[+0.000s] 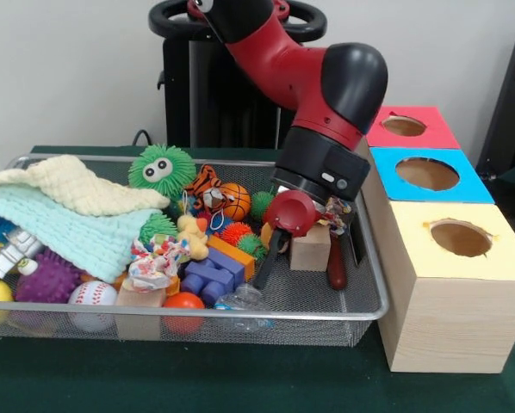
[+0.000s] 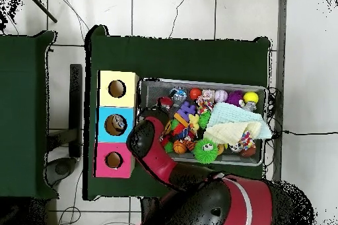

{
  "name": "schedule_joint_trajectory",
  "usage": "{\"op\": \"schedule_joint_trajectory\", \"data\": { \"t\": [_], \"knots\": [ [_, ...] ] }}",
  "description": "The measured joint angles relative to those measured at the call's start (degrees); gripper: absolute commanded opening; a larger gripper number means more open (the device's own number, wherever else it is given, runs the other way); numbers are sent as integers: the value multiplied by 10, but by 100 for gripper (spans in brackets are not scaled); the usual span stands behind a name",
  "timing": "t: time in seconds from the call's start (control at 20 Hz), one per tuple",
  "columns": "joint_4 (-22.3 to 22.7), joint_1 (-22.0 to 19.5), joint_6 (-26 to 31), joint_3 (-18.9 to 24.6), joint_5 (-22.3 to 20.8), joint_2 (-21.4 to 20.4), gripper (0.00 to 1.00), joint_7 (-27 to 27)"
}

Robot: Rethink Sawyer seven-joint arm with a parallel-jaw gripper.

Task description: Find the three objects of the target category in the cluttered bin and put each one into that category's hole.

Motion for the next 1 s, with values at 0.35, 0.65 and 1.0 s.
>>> {"op": "schedule_joint_trajectory", "data": {
  "t": [0.35,0.65,1.0],
  "knots": [
    [0,0,12,-15,0,0,100,0],
    [3,3,40,-29,-1,-7,100,0],
    [5,19,167,-86,-43,-27,100,0]
  ]
}}
